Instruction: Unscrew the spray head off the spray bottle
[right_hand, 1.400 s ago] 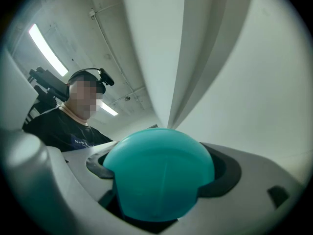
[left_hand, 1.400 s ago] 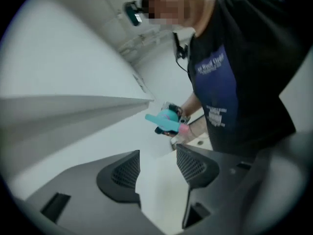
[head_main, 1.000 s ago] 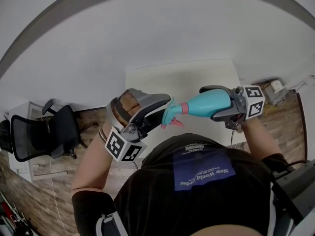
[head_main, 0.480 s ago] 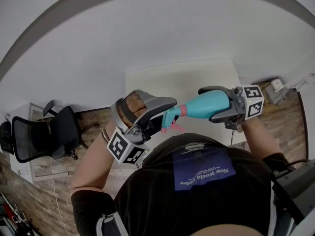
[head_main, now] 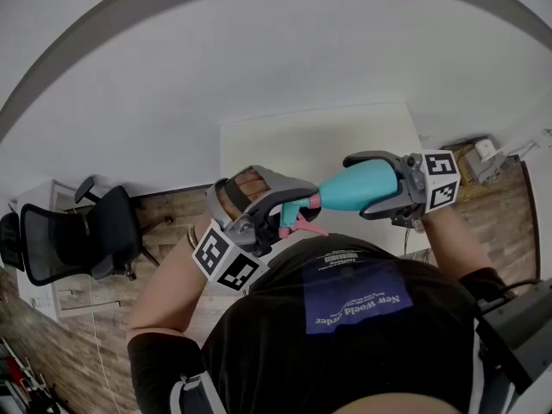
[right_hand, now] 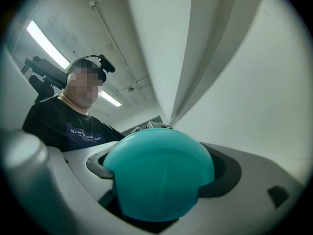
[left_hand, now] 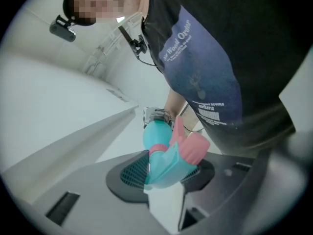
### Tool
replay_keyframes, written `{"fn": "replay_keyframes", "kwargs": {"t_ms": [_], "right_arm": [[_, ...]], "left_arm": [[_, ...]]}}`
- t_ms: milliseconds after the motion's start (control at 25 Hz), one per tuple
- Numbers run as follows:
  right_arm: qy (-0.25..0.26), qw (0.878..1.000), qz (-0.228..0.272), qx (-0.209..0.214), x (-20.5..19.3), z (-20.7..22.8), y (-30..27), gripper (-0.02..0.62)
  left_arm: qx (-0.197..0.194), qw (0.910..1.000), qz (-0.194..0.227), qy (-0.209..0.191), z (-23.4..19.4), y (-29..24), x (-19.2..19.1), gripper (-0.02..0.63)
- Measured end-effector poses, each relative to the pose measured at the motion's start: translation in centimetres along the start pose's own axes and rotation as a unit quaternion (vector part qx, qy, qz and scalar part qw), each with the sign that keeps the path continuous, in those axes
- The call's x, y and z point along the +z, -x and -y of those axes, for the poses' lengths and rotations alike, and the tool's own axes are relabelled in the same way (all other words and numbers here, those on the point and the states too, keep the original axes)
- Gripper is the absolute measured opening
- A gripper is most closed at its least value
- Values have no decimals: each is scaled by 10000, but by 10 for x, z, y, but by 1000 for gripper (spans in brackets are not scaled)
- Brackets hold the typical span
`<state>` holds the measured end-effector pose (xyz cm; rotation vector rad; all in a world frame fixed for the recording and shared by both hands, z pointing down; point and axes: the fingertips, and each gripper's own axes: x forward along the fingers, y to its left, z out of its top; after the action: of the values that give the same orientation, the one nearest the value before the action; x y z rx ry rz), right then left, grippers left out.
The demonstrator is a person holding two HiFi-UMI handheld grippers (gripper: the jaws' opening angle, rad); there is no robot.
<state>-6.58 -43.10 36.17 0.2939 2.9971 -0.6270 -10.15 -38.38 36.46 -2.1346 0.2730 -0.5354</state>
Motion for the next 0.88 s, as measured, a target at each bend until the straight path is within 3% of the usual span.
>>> {"fn": "replay_keyframes", "kwargs": {"t_ms": [120, 200, 280, 440, 520, 640, 720, 880], "right_arm": [[105, 9999, -3, -47, 2, -1, 1, 453], [200, 9998, -28, -93, 2, -1, 1, 453], [291, 9995, -38, -150, 4, 0, 0, 453], [540, 9981, -124, -284, 3, -1, 1, 453], [648, 9971, -183, -346, 1, -1, 1, 453], [711, 9964, -231, -389, 0, -1, -1, 453], [721, 9963, -248, -391, 0, 0, -2, 453], [762, 9960, -255, -390, -3, -3, -1, 453]], "left_arm": [[-73, 9978, 115, 653, -3, -1, 1, 143], [-148, 9912, 241, 1291, -6, 0, -1, 143], [-225, 9777, 402, 2048, -11, 1, -3, 143], [-514, 9380, 588, 3377, -15, 0, -8, 143], [-692, 9087, 642, 4067, -14, -1, -11, 143], [-897, 8486, 814, 5150, -15, 0, -17, 143], [-1014, 8129, 899, 5665, -15, 1, -19, 143], [-1188, 7570, 956, 6353, -13, 0, -21, 143]]}}
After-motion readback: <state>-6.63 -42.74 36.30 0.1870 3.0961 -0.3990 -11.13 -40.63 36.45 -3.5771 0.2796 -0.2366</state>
